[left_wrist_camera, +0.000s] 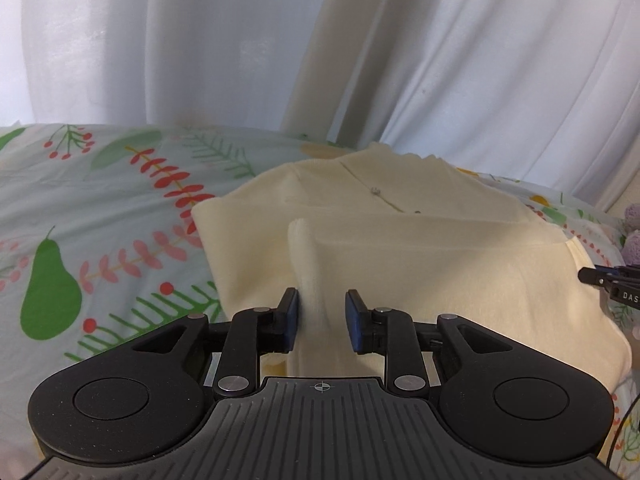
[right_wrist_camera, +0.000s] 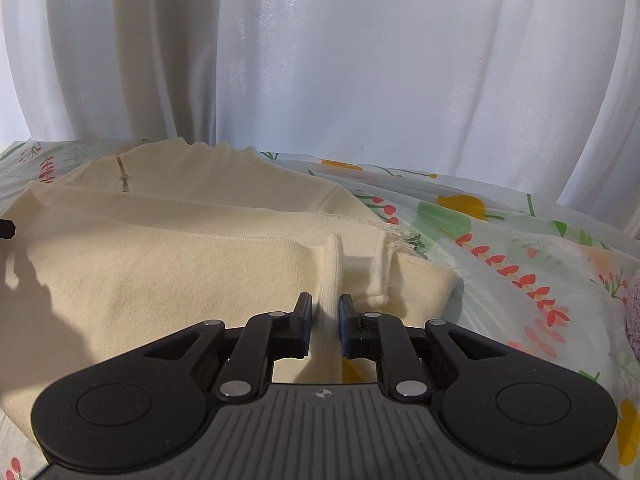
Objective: Fold small clothes
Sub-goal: 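Lift the hem with both grippers and carry it over toward the collar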
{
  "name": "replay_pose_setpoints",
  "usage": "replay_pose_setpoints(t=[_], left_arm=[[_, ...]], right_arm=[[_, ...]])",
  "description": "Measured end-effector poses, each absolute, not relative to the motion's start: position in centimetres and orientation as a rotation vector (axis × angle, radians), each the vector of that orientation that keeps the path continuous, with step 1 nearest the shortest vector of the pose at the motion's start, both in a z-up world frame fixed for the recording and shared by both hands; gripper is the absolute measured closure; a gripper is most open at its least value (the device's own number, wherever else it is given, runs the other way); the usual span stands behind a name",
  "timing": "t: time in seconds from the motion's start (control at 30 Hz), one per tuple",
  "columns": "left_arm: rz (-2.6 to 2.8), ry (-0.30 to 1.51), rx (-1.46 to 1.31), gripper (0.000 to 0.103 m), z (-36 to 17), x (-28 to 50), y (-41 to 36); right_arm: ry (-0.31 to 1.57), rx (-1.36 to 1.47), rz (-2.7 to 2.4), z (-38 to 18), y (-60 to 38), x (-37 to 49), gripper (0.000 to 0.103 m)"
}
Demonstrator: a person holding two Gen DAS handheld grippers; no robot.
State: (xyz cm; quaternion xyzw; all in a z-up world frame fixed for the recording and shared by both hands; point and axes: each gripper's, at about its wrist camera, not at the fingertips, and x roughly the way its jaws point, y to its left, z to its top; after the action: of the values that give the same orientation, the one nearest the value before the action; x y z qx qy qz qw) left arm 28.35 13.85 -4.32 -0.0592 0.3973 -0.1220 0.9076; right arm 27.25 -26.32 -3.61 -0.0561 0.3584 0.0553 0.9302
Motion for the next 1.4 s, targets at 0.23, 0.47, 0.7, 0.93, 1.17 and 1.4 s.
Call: replay_pose_setpoints(t=[0.23, 0.47, 0.7, 0.93, 1.17, 1.4], left_arm=[[-0.202, 0.812, -0.066, 0.094, -3.8, 28.5, 13.1], [-0.234, 0.588, -0.062, 0.094, 2.5, 30.7, 12.4], [-0.113, 0.582, -0.107, 0.094, 1.7, 38.2, 11.3], [-0.041, 0.647, -0.079, 0.094, -1.9, 41.2, 10.3], [0.008, 0.687, -0.034, 0.094, -4.3, 41.4, 9.9], [0.038, 0.728, -0.037, 0.093, -5.8, 41.7, 9.6]], right_arm=[[0.693, -0.221, 0.085, -3.3, -24.8, 26.7, 0.097], [0.54, -0.208, 0.046, 1.1, -24.3, 28.8, 0.097], [0.546, -0.155, -0.077, 0.6, -24.5, 36.7, 0.097], [0.599, -0.149, -0.116, -1.6, -25.0, 40.1, 0.097], [0.63, -0.184, -0.132, -3.7, -24.7, 40.6, 0.097], [0.672, -0.236, -0.148, -6.0, -24.2, 41.5, 0.097]])
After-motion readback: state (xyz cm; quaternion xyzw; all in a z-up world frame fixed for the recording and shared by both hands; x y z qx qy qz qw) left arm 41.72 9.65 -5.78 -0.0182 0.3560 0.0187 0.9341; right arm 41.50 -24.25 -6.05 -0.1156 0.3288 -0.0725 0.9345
